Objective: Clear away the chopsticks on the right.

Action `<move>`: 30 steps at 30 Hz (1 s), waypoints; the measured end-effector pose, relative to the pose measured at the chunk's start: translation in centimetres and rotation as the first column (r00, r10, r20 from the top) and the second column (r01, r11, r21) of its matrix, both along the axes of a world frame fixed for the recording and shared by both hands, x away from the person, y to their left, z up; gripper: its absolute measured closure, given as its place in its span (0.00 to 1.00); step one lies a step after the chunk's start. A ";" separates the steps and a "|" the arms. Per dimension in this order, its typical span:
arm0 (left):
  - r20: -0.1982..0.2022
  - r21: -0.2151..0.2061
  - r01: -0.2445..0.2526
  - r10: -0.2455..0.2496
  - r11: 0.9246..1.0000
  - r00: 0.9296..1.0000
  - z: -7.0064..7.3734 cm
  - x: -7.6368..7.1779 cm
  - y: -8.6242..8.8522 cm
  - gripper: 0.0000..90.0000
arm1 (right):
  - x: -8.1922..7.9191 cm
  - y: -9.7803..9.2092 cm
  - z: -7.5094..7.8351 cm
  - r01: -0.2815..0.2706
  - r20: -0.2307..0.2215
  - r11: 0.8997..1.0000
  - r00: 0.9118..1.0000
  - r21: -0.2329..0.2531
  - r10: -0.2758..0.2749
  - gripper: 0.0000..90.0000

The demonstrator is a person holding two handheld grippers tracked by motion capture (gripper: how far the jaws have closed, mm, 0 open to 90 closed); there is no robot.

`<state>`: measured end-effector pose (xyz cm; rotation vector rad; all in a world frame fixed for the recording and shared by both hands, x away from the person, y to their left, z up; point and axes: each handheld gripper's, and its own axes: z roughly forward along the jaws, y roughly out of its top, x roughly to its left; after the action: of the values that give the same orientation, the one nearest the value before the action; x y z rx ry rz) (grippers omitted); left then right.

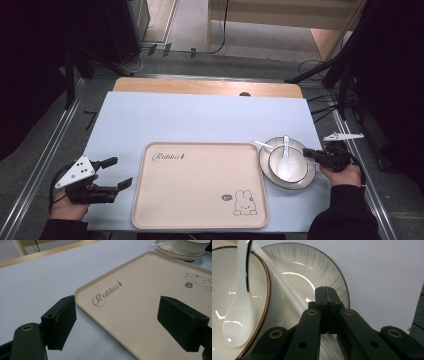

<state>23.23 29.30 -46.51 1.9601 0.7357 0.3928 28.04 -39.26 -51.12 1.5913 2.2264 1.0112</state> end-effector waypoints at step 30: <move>0.003 -0.019 0.013 -0.013 1.000 1.000 0.3 0.1 -0.2 0.18 | -3.1 -1.2 2.1 -0.007 0.107 1.000 0.994 -0.011 0.008 0.51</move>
<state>23.32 29.09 -46.22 1.9453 0.7222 0.3790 24.90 -40.44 -49.07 1.4890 2.1645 1.0588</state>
